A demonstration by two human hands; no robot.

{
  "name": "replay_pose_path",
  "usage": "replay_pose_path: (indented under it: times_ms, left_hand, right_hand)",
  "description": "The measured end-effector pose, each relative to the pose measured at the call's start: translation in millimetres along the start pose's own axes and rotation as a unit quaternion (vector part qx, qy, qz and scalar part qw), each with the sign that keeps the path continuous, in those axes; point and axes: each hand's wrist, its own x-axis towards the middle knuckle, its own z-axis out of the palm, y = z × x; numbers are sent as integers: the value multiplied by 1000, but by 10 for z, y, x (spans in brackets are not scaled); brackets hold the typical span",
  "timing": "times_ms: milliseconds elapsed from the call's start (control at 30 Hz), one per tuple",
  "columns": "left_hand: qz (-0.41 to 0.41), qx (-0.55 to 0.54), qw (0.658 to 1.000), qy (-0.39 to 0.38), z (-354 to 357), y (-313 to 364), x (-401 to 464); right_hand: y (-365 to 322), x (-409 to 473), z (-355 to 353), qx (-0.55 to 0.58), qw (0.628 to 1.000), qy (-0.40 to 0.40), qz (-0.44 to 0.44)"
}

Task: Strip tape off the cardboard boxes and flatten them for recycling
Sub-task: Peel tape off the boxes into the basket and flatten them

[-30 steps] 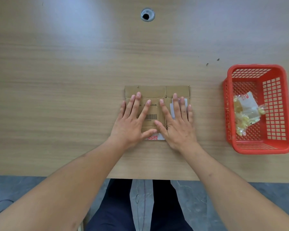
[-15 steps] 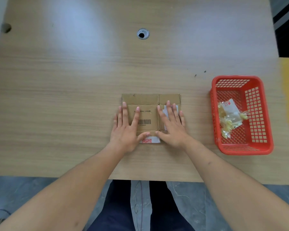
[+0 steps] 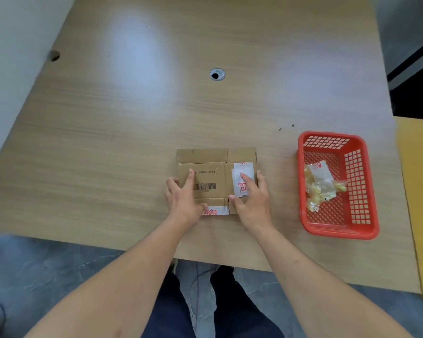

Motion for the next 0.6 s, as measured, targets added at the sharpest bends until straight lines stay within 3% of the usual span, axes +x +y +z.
replay_pose_path:
  times_ms: [233, 600]
  left_hand:
    - [66, -166, 983, -36, -432, -44, -25]
    - [303, -55, 951, -29, -1493, 478, -493]
  right_hand:
    - [-264, -91, -416, -26, 997, 41, -66]
    - [-1048, -1039, -1196, -58, 978, 187, -77]
